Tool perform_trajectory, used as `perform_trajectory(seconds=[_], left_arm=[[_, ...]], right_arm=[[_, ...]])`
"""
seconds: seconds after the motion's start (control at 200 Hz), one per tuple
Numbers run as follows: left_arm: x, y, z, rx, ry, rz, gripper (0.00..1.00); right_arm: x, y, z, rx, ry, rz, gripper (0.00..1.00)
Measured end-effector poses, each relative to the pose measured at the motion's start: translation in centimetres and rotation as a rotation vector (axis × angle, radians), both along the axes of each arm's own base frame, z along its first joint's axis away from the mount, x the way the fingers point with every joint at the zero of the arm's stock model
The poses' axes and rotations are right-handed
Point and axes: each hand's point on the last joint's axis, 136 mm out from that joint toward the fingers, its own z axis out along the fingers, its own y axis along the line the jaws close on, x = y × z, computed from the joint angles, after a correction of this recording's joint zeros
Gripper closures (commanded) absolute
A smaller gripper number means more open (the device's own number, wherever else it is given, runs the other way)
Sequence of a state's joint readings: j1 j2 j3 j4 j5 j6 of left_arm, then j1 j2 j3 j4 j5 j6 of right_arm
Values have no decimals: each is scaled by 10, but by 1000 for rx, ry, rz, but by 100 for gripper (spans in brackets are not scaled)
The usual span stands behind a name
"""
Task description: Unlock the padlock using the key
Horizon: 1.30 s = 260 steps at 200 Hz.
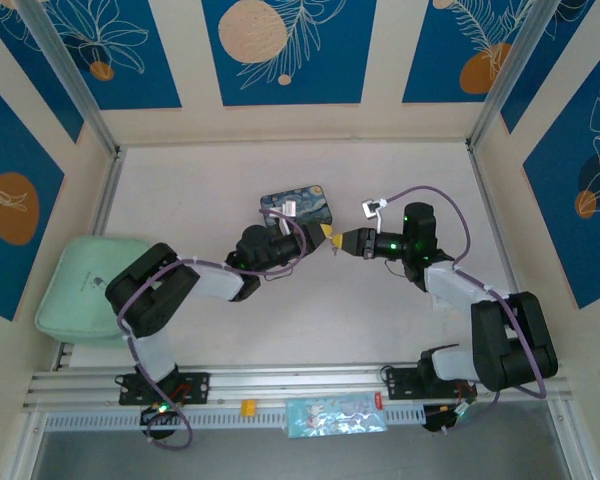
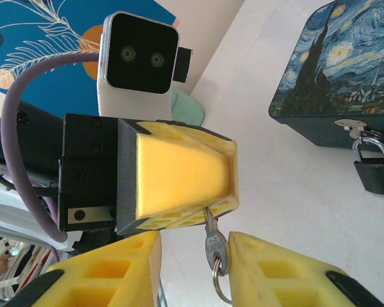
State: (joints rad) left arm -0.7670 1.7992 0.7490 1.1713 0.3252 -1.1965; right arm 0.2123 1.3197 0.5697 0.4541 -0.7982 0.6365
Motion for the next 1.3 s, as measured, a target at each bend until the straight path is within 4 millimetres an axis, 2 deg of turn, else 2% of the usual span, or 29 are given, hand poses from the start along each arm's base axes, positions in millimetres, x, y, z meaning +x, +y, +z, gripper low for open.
perform_trajectory(seconds=[0.13, 0.285, 0.61, 0.735, 0.845, 1.015, 1.035, 1.08, 1.175, 1.22, 1.3], left_arm=[[0, 0, 0, 0, 1, 0, 100], [0, 0, 2, -5, -1, 0, 100], [0, 0, 5, -18, -8, 0, 100], [0, 0, 6, -20, -6, -1, 100], [0, 1, 8, -25, -11, 1, 100], [1, 1, 8, -25, -10, 7, 100], [1, 1, 8, -25, -10, 8, 94], [1, 1, 8, -26, -10, 9, 72], [2, 2, 7, -18, -15, 12, 46], [5, 7, 5, -14, -9, 28, 41], [6, 20, 1, 24, -13, 58, 41]], right_arm=[[-1, 2, -3, -1, 8, 7, 69], [0, 2, -3, 0, 14, 6, 79], [-1, 2, -3, 2, 13, 10, 77], [0, 2, -2, 3, 12, 9, 85], [1, 2, -4, 5, 29, 4, 100], [2, 2, -4, 8, 26, 2, 100], [2, 2, -4, 8, 26, 2, 100], [3, 2, -4, 8, 26, 0, 100], [4, -1, -3, 9, 20, -6, 100], [5, -3, -3, 7, 20, -13, 100], [10, -11, -5, -3, 24, -43, 100]])
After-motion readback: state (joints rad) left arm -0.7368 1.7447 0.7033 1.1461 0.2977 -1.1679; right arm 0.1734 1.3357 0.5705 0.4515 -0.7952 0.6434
